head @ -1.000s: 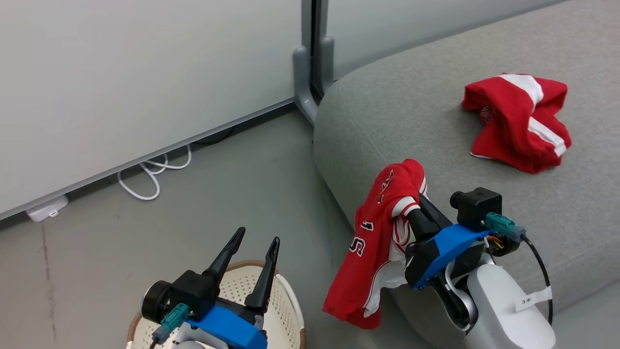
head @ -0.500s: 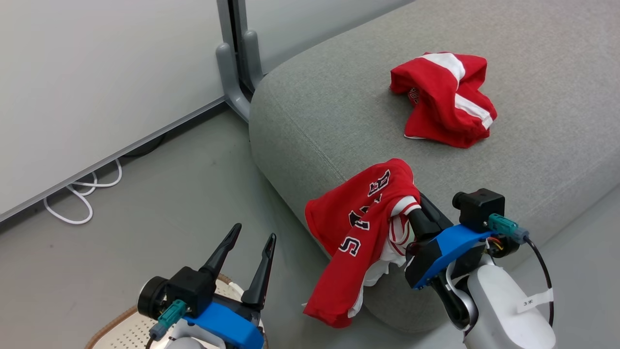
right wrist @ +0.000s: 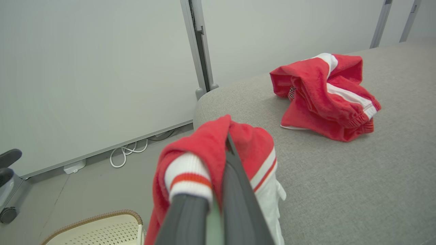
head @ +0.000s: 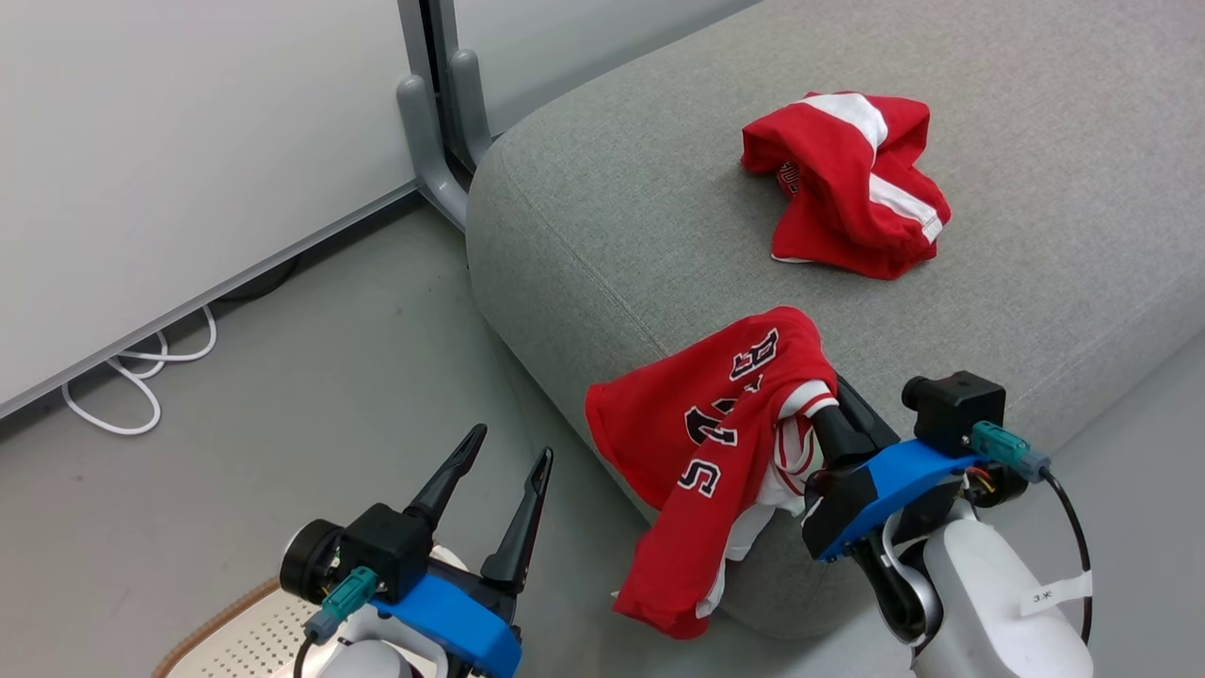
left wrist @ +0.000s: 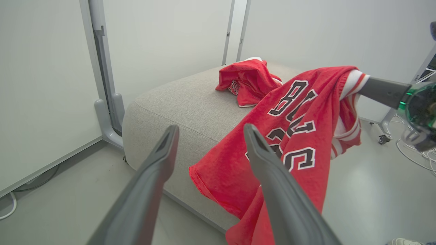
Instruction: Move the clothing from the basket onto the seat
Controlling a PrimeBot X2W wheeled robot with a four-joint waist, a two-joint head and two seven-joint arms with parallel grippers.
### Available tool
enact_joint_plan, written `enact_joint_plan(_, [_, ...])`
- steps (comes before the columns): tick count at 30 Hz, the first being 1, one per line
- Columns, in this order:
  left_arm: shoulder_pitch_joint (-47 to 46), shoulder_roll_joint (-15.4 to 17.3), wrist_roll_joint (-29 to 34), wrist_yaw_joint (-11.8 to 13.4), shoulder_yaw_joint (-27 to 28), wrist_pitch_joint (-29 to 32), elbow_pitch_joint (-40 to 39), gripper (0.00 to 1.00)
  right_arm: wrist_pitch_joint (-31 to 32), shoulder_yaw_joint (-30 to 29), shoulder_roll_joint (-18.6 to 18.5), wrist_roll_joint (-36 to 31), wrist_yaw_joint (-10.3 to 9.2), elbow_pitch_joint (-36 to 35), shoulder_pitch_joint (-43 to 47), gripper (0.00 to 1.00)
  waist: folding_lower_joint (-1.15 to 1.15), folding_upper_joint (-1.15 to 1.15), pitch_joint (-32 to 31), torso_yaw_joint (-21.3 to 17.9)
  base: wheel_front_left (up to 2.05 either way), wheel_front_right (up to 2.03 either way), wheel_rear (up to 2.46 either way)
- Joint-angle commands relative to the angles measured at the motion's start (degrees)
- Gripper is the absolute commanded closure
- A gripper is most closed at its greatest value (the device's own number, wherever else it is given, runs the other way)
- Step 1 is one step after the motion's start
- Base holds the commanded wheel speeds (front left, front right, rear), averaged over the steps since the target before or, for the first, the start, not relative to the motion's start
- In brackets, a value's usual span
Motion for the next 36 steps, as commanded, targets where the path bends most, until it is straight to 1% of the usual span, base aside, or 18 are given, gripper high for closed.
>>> enact_joint_plan(1, [-0.75, 0.26, -0.08, -0.09, 0.07, -0.15, 0.11, 0.0, -0.05, -0.18, 0.05, 0.12, 0.03, -0.36, 0.5, 1.0, 0.0, -0.01, 0.05, 0.02, 0.0, 0.0, 0.0])
enact_joint_plan(12, [0.77, 0.58, 0.5, -0.09, 1.32, -0.15, -0.61, 0.0, 0.2, 0.25, 0.05, 0.79, 0.03, 0.06, -1.6, 1.0, 0.0, -0.01, 0.86, 0.05, 0.0, 0.0, 0.0])
enact_joint_plan(16, [0.7, 0.77, 0.87, -0.09, 1.9, -0.15, -0.87, 0.0, 1.61, -0.06, 0.05, 1.64, 0.03, -0.29, -4.51, 1.0, 0.0, -0.01, 1.72, -0.05, 0.0, 0.0, 0.0])
enact_joint_plan(18, [0.48, 0.97, 1.14, -0.09, 2.17, -0.15, -1.12, 0.0, 3.1, -1.19, -0.01, 1.4, 0.03, -0.62, -7.21, 1.0, 0.0, -0.01, 2.37, -0.16, 0.0, 0.0, 0.0])
enact_joint_plan(24, [-0.71, 2.31, 2.04, -0.09, 2.11, -0.15, -2.33, 0.0, 9.0, -6.49, -3.3, -0.96, 0.03, -1.8, -19.61, 1.0, 0.0, -0.01, 5.52, 0.01, 0.0, 0.0, 0.0])
enact_joint_plan(29, [-3.07, 3.83, 2.35, -0.09, 0.51, -0.15, -3.32, 0.0, 12.89, -14.18, -7.3, -2.76, 0.02, -1.96, -31.36, 1.0, 0.0, -0.01, 9.48, 1.94, 0.0, 0.0, 0.0])
enact_joint_plan(32, [-5.09, 4.87, 2.43, -0.09, -0.51, -0.15, -4.21, 0.0, 14.46, -19.57, -11.08, -4.47, 0.02, -1.5, -37.77, 1.0, 0.0, -0.01, 12.12, 3.67, 0.0, 0.0, 0.0])
enact_joint_plan(36, [-7.31, 5.99, 2.47, -0.09, -1.47, -0.15, -5.37, 0.0, 14.7, -25.97, -15.25, -6.58, 0.03, -0.67, -43.04, 1.0, 0.0, -0.01, 15.47, 6.12, 0.0, 0.0, 0.0])
